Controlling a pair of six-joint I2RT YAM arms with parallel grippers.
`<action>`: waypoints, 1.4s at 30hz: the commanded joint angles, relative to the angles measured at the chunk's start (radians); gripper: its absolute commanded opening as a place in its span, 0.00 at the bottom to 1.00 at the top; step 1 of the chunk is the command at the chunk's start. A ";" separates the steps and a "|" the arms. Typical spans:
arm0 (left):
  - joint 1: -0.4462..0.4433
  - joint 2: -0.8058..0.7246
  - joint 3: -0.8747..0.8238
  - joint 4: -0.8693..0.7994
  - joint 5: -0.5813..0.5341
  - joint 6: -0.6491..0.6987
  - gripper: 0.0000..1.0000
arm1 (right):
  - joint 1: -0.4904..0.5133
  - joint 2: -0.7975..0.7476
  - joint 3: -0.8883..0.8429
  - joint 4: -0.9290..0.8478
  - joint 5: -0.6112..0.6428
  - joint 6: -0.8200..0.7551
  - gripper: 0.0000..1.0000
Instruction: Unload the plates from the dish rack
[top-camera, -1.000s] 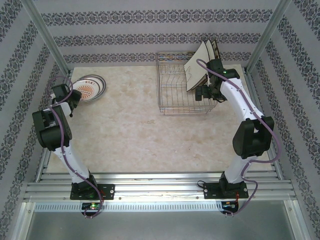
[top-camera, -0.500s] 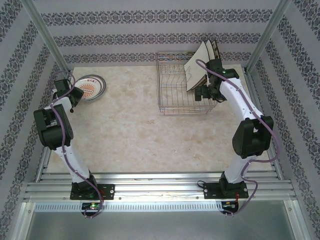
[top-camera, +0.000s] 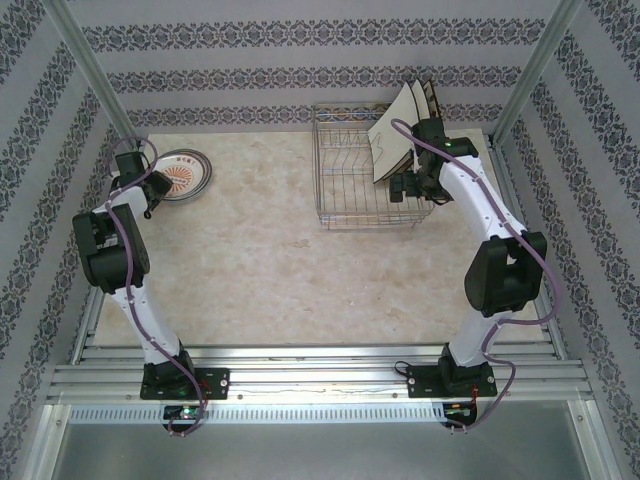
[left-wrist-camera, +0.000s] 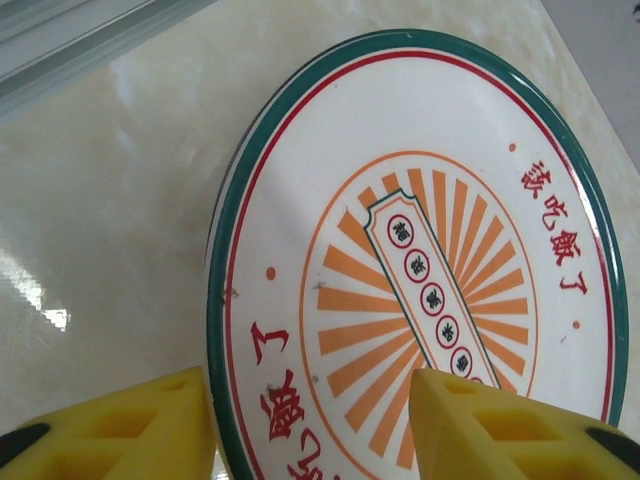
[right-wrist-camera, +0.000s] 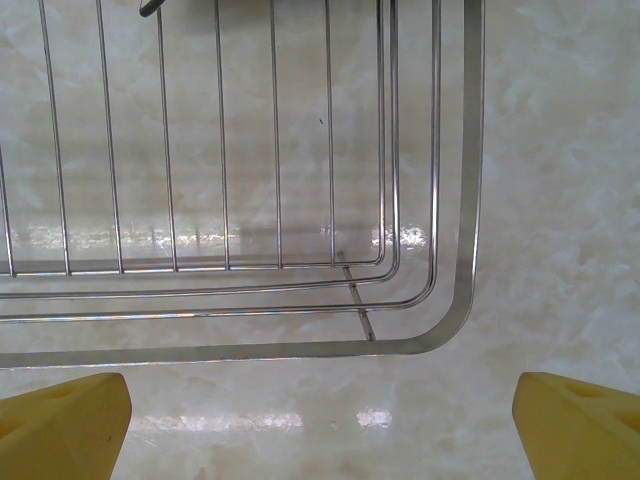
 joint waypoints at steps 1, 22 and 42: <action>-0.017 0.003 0.046 -0.083 -0.035 0.065 0.59 | 0.009 0.010 0.014 -0.014 -0.011 -0.013 0.98; -0.354 -0.200 0.288 -0.759 -0.221 0.428 1.00 | 0.001 0.221 0.479 -0.031 0.060 0.018 0.98; -0.478 -0.016 0.415 -0.951 -0.162 0.435 1.00 | -0.006 0.618 0.977 0.013 0.092 0.004 0.97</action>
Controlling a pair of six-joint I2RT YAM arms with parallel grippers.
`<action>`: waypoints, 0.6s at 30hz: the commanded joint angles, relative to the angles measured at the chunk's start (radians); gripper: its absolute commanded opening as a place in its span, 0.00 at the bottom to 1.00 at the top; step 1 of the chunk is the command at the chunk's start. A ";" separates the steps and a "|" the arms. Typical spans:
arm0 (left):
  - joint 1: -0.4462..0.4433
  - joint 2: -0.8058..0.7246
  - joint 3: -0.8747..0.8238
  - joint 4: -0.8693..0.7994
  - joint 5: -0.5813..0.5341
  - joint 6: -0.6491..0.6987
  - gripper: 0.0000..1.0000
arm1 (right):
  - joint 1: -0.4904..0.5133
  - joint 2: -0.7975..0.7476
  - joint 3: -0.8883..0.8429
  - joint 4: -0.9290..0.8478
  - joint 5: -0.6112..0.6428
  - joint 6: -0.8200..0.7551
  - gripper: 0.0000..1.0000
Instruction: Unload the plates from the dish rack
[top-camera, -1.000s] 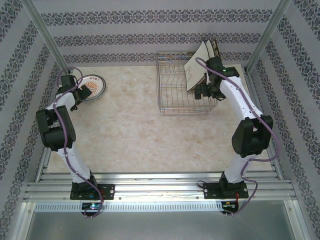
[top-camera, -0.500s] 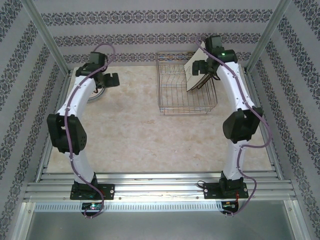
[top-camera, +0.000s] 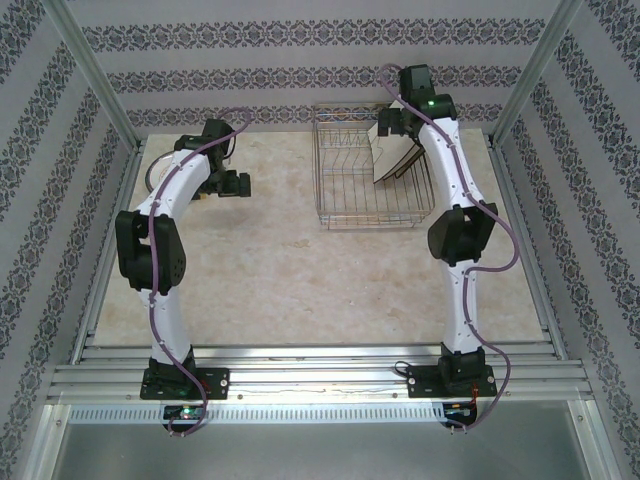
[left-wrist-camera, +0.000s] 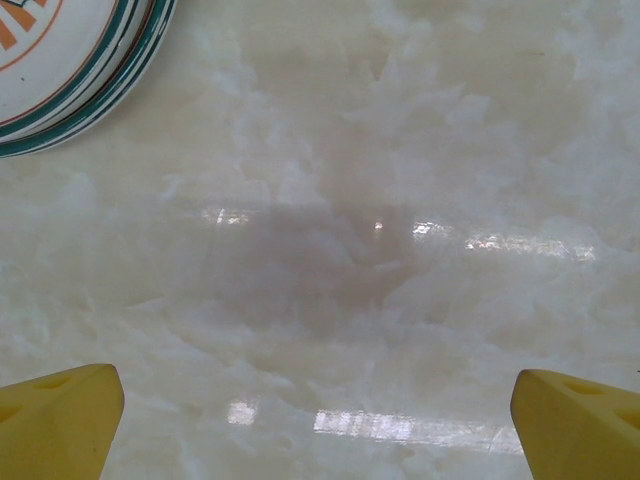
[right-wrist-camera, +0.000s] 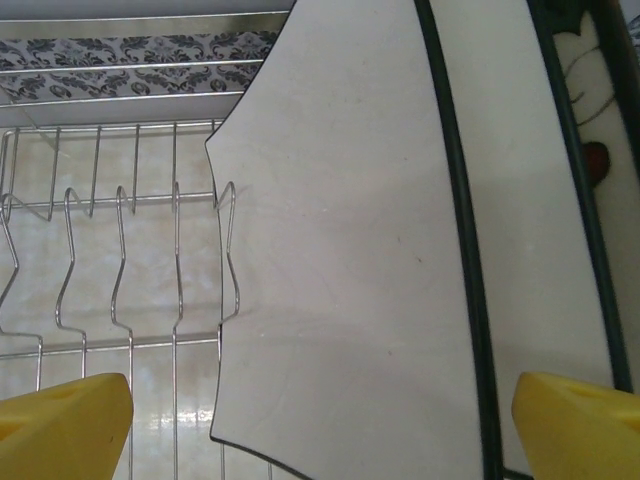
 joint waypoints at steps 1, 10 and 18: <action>-0.008 0.018 -0.001 -0.040 0.011 0.015 1.00 | -0.003 0.042 0.043 0.019 -0.007 -0.002 0.97; -0.008 0.035 0.001 -0.031 0.011 0.016 1.00 | 0.002 0.103 0.128 0.033 -0.079 0.013 0.80; -0.009 0.035 0.002 -0.019 0.005 0.009 1.00 | 0.015 0.131 0.149 0.038 -0.079 0.025 0.50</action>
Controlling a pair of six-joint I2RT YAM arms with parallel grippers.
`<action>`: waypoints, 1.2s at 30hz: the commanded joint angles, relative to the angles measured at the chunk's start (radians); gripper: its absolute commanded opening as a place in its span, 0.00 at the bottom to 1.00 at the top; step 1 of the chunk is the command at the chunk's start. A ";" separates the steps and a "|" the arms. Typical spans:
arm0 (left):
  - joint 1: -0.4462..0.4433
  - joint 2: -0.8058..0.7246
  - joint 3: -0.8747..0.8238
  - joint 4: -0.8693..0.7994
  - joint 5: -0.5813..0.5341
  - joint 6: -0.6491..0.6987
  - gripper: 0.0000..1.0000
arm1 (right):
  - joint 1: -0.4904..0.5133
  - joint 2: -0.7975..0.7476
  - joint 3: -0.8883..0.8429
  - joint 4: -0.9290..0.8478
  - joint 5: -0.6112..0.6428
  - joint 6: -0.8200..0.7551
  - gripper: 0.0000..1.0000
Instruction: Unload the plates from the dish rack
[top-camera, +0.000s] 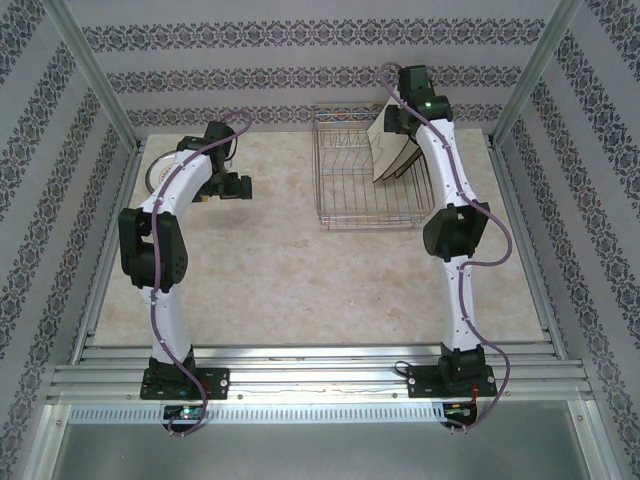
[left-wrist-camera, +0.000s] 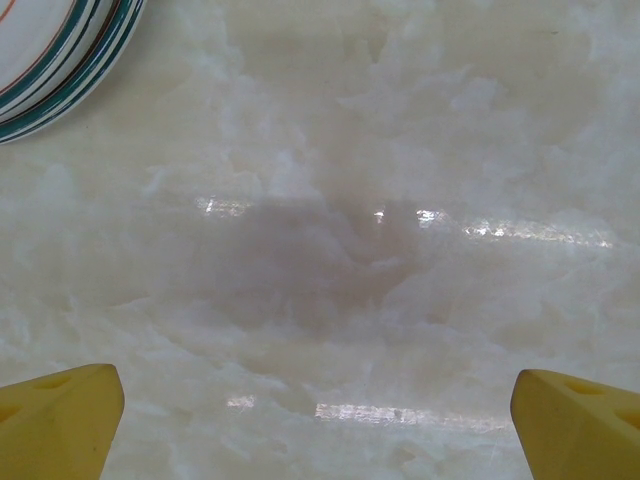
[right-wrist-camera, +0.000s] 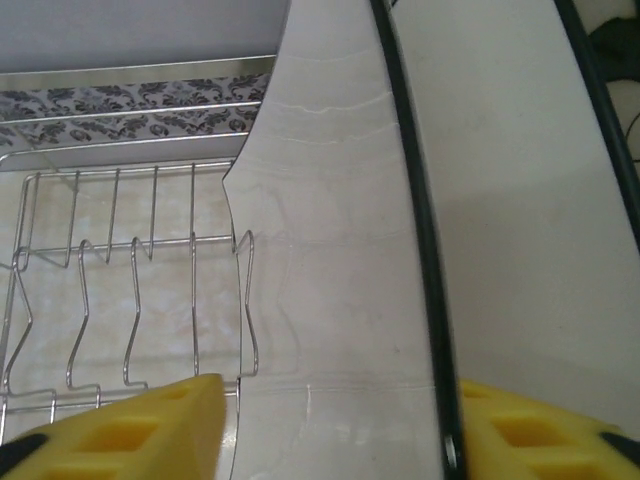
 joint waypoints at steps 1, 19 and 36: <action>-0.009 0.008 -0.001 -0.016 -0.004 0.007 1.00 | 0.020 0.024 0.026 0.003 -0.038 0.012 0.50; -0.009 -0.022 -0.045 0.018 0.001 -0.004 1.00 | 0.035 -0.010 0.024 0.000 -0.023 0.069 0.10; -0.008 -0.067 -0.098 0.044 0.006 -0.013 1.00 | 0.049 -0.115 0.042 0.015 0.088 0.053 0.00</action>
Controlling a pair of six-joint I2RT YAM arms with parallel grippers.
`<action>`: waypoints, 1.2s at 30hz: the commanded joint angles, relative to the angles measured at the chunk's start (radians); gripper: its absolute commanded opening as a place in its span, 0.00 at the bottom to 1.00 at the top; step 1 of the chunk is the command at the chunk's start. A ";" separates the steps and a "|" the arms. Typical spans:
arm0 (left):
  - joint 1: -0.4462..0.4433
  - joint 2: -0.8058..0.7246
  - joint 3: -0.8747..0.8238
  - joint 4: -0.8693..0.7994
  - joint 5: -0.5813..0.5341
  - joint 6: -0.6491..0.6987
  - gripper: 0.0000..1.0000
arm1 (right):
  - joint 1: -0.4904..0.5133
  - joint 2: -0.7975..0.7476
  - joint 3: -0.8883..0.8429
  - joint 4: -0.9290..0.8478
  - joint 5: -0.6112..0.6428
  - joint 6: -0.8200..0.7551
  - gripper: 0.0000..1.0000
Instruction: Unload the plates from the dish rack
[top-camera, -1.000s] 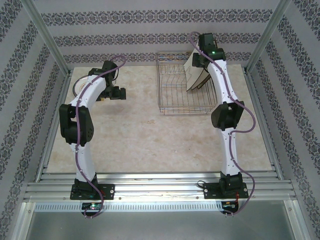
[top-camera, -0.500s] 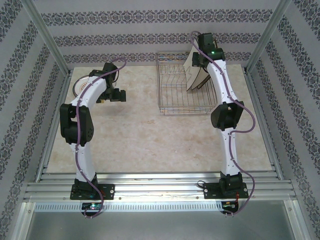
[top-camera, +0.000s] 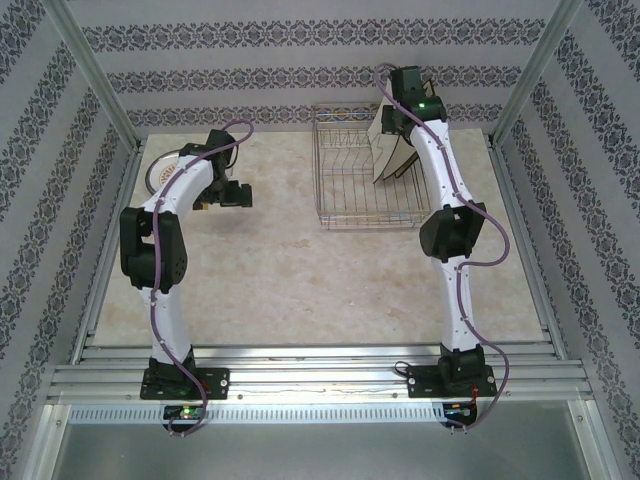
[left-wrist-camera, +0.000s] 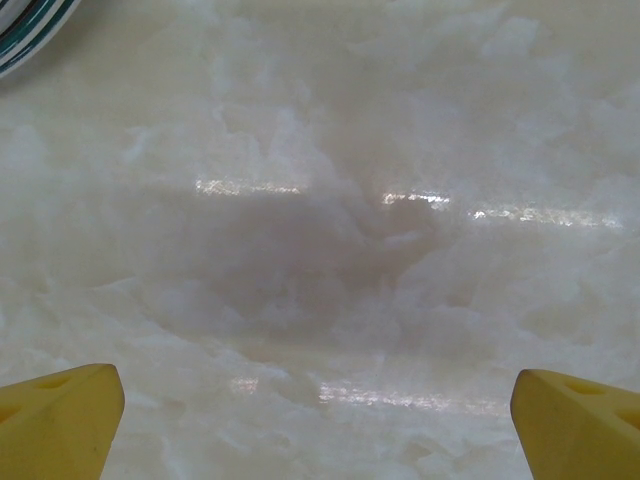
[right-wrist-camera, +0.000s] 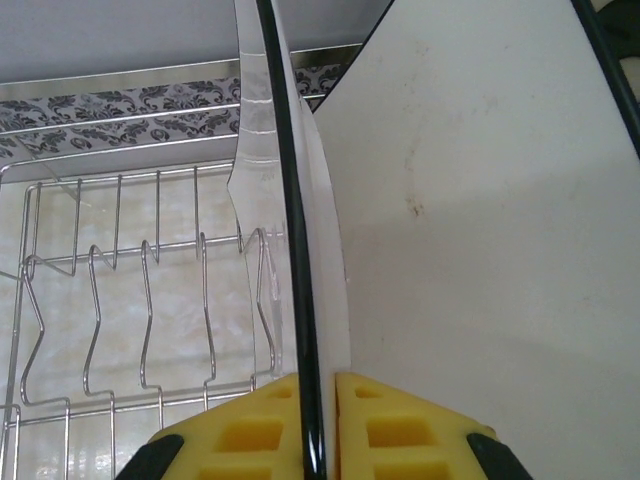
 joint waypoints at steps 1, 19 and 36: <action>-0.009 -0.058 -0.015 0.016 0.002 -0.011 1.00 | 0.018 -0.116 0.039 0.029 0.043 -0.007 0.00; -0.009 -0.094 -0.017 0.019 0.030 -0.018 1.00 | 0.004 -0.290 0.054 0.014 0.183 -0.100 0.00; -0.017 -0.083 0.002 0.027 0.063 -0.023 1.00 | -0.082 -0.535 -0.280 0.122 -0.552 0.135 0.00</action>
